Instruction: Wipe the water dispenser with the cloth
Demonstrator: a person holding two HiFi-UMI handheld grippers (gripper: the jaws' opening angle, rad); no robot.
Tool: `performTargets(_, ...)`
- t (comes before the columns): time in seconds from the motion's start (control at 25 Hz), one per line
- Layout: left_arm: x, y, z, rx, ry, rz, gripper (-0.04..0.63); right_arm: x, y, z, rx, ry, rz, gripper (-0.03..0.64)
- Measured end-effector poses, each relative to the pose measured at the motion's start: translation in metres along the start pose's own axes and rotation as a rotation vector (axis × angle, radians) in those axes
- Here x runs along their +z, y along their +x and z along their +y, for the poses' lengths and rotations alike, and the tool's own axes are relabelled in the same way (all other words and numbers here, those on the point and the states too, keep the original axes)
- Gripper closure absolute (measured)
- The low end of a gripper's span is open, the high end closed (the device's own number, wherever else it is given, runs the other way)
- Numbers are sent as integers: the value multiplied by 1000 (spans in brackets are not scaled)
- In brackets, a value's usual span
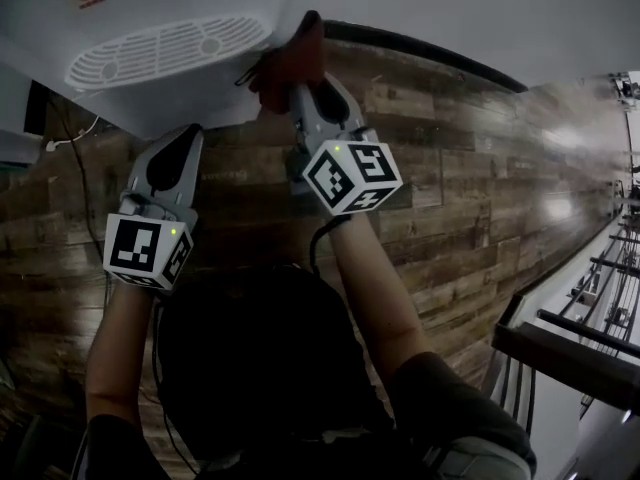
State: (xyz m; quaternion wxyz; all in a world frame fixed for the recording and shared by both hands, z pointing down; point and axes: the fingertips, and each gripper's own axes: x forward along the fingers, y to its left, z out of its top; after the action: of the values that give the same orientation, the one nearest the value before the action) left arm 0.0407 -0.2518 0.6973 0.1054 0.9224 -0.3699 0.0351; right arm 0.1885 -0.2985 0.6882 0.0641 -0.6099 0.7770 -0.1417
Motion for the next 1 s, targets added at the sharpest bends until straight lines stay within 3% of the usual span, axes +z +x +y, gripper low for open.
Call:
performTargets(0.28,-36,3,48,40,-32,-29,577,-61,4,-2,23,-31,67,552)
performTargets(0.6,-102,8,69,86,-73,66,577,-155,10,-32,-41,18,186,552)
performTargets(0.72,-126,10,71,65,-30,130,577,-198,10,-39,-68,79,269,552)
performTargets(1.0,-137,18,94,101,-27,123,577,-246,16,-55,-113,116,390,552)
